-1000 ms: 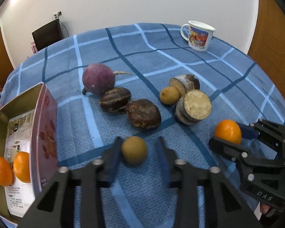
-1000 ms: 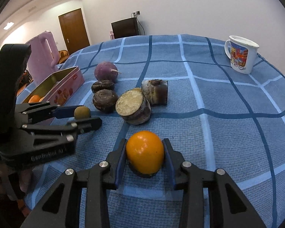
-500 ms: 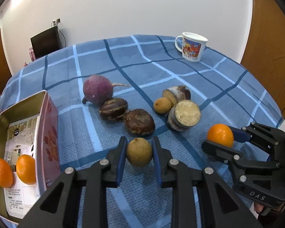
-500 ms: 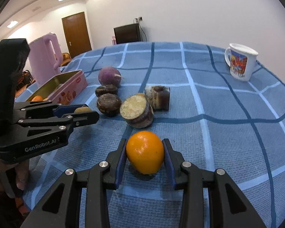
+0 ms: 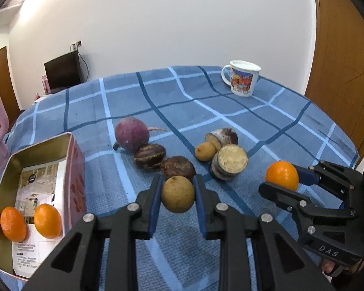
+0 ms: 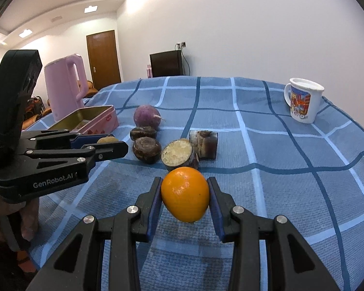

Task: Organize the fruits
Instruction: 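Grasp the brown round fruit with the left tool while the right tool grasps an orange, then lift the brown fruit and the orange and carry them toward the tin box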

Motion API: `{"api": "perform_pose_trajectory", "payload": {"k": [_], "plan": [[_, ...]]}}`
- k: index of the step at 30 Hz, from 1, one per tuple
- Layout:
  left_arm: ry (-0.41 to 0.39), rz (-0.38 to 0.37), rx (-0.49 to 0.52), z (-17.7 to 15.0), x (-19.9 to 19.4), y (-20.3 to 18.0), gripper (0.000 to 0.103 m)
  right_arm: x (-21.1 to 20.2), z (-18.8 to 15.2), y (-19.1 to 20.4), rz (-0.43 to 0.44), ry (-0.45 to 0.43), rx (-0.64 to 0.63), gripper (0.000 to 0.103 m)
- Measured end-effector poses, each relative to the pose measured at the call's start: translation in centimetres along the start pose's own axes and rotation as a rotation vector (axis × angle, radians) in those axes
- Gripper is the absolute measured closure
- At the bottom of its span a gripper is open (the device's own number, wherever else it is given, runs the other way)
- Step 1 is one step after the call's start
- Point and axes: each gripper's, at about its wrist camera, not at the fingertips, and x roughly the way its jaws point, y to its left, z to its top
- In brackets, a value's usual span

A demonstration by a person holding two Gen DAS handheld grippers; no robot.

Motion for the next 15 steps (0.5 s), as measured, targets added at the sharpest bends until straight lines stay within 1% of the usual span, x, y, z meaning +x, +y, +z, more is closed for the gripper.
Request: {"api": "perform_pose_trajectory", "payload": {"k": [15], "plan": [[-0.101, 0.017, -0.033, -0.2, -1.9, 0.7, 0.076, -1.1, -0.4, 0.3, 0.002, -0.079, -0.017, 0.065]]}}
